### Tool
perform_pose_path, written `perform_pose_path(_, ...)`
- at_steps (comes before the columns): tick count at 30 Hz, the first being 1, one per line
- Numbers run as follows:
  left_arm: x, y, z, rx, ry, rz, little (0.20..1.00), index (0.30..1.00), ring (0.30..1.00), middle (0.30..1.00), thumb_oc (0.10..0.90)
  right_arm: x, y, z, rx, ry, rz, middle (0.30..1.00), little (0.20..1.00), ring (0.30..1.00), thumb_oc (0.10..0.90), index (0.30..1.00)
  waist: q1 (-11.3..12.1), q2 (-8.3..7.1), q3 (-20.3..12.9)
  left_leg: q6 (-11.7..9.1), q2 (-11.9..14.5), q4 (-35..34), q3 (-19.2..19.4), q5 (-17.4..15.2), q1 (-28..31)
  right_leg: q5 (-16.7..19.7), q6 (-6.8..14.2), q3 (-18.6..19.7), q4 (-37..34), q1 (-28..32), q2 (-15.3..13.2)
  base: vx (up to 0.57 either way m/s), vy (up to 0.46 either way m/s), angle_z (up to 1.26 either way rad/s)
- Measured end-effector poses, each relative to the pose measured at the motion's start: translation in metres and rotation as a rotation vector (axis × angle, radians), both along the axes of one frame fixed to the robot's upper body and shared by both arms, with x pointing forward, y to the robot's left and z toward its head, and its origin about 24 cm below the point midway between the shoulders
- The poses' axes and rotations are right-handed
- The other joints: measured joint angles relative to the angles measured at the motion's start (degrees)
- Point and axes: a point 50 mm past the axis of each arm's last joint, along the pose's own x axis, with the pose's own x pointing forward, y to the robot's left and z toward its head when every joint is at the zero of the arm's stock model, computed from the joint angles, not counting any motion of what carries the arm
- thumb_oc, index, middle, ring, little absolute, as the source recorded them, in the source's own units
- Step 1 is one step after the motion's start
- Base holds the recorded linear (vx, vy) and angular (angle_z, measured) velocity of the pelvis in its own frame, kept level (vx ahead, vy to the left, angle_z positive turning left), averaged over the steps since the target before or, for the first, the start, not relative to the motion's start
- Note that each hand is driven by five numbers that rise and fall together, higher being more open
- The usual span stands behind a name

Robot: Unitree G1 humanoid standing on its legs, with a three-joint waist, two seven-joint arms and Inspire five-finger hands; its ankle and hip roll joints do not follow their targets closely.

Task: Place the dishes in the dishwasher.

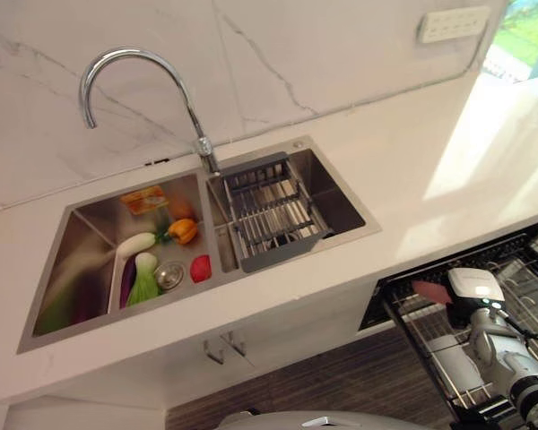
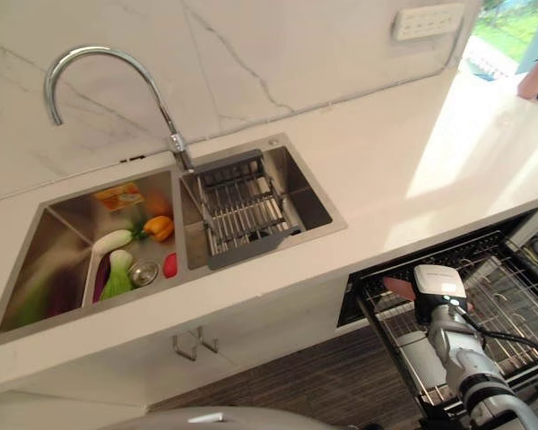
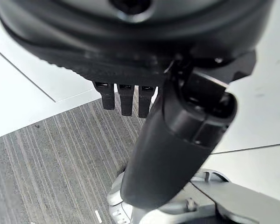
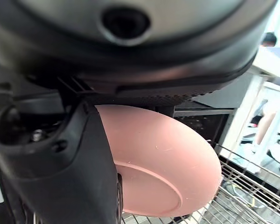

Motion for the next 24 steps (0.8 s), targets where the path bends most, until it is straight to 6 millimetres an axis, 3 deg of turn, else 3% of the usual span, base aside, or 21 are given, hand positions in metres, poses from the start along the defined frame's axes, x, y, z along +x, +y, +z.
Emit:
perform_pose_path(3, -0.004, -0.003, -0.001, -0.011, 0.016, -0.031, 0.9, 0.9, 0.9, 0.9, 0.8, 0.011, 0.0, 0.006, -0.013, 0.01, 0.027, 0.3, 0.3, 0.3, 0.4, 0.3, 0.15, 1.21, 0.23, 0.05, -0.29, -0.12, 0.04, 0.04, -0.51, 0.04, 0.04, 0.04, -0.01, -0.59, -0.19, 0.0, 0.0, 0.0)
perform_pose_path(5, 0.0, -0.007, -0.001, -0.027, 0.007, -0.042, 0.9, 0.9, 0.9, 0.9, 0.8, 0.017, -0.005, 0.009, -0.044, 0.031, 0.028, 0.436, 0.436, 0.436, 0.491, 0.436, 0.23, 2.18, 0.29, 0.07, -0.68, -0.26, -0.02, 0.05, -0.69, 0.17, 0.24, 0.08, -0.03, -0.87, -0.61, 0.0, 0.0, 0.0)
perform_pose_path(6, 0.002, -0.01, -0.002, -0.038, 0.001, -0.043, 0.9, 0.9, 0.9, 0.9, 0.8, 0.018, -0.009, 0.011, -0.055, 0.038, 0.016, 0.738, 0.738, 0.738, 0.692, 0.738, 0.26, 2.54, 0.23, 0.12, -0.75, -0.39, 0.0, 0.02, -0.86, 0.27, 0.39, 0.1, -0.02, -1.06, -0.81, 0.0, 0.0, 0.0)
perform_pose_path(7, 0.006, -0.016, -0.002, -0.054, -0.018, -0.052, 0.9, 0.9, 0.9, 0.9, 0.8, 0.019, -0.011, 0.013, -0.062, 0.043, 0.004, 0.9, 0.9, 0.9, 0.8, 0.9, 0.24, 3.43, 0.22, 0.28, -1.12, -0.71, -0.02, 0.04, -0.89, 0.43, 0.55, 0.15, -0.14, -1.31, -1.13, 0.0, 0.0, 0.0)
perform_pose_path(14, 0.008, -0.028, -0.004, -0.082, -0.018, -0.089, 0.9, 0.9, 0.9, 0.9, 0.8, 0.019, -0.012, 0.012, -0.042, 0.057, -0.01, 0.9, 0.9, 0.9, 0.8, 0.9, -1.05, 5.31, 0.32, 0.55, -1.77, -1.05, 0.3, -0.12, -0.77, 0.92, 0.85, 0.34, -0.8, -1.37, -1.49, 0.0, -0.03, -0.02)
perform_pose_path(19, 0.011, -0.033, -0.004, -0.086, -0.009, -0.226, 0.9, 0.9, 0.9, 0.9, 0.8, 0.024, -0.007, 0.015, 0.133, -0.009, -0.07, 0.9, 0.9, 0.9, 0.8, 0.9, -1.87, 5.24, 0.37, 0.55, -1.67, -1.14, 0.48, -0.13, -0.47, 0.91, 0.84, 0.59, -0.94, -1.25, -1.22, 0.0, -0.08, -0.03)
perform_pose_path(24, 0.017, -0.025, -0.002, -0.073, -0.018, -0.235, 0.9, 0.9, 0.9, 0.9, 0.8, 0.035, -0.01, 0.029, 0.332, -0.095, -0.159, 0.9, 0.9, 0.9, 0.8, 0.9, -2.97, 4.16, 0.82, 0.5, -0.56, -1.14, 0.93, -0.13, 0.53, 0.83, 0.45, 1.49, -1.41, -0.79, 0.33, 0.0, -0.088, -0.09)
